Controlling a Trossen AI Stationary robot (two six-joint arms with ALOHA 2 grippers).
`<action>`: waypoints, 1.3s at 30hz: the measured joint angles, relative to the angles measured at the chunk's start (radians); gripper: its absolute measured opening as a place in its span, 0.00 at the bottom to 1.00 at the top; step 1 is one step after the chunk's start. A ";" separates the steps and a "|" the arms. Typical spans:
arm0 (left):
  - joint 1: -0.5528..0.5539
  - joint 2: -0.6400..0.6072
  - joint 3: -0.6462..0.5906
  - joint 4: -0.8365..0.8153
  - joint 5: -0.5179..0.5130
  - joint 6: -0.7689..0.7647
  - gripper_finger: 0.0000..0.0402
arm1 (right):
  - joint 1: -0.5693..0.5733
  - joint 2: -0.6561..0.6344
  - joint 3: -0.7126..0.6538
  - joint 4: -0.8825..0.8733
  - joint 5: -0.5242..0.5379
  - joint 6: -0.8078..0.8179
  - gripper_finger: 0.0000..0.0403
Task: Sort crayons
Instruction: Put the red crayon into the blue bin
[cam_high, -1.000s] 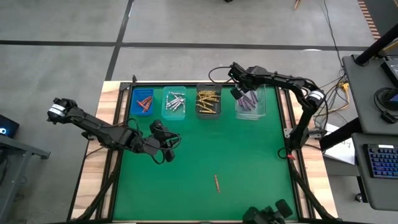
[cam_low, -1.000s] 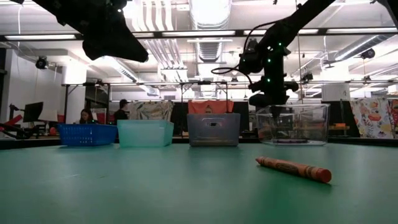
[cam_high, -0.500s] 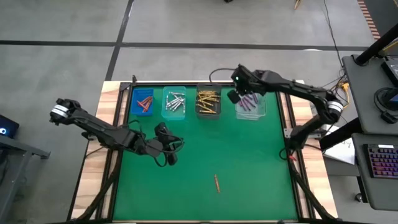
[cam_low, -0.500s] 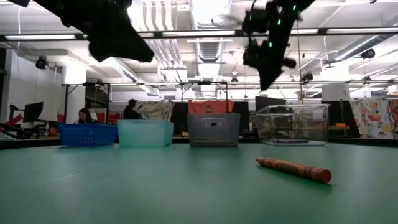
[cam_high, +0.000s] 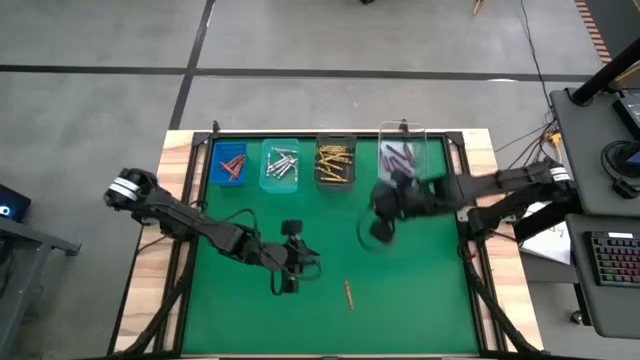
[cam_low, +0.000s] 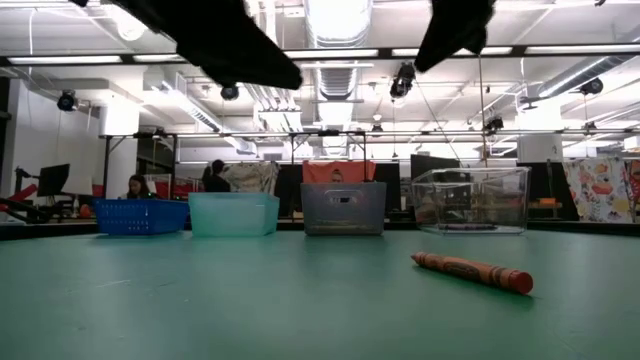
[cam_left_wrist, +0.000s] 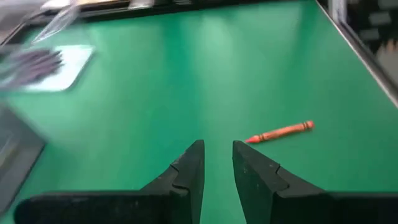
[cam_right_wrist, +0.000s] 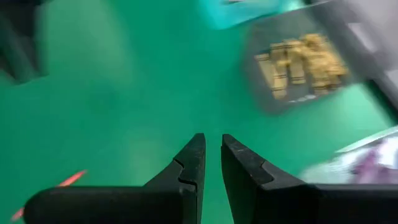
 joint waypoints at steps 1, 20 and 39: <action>-0.005 0.031 0.023 -0.004 0.008 0.041 0.16 | 0.052 -0.001 -0.013 0.013 0.005 0.023 0.11; 0.000 0.415 0.325 0.003 0.269 0.451 0.16 | 0.639 0.002 -0.331 0.534 0.132 0.229 0.11; 0.038 0.592 0.524 -0.184 0.372 0.613 0.27 | 0.650 0.002 -0.345 0.552 0.132 0.289 0.11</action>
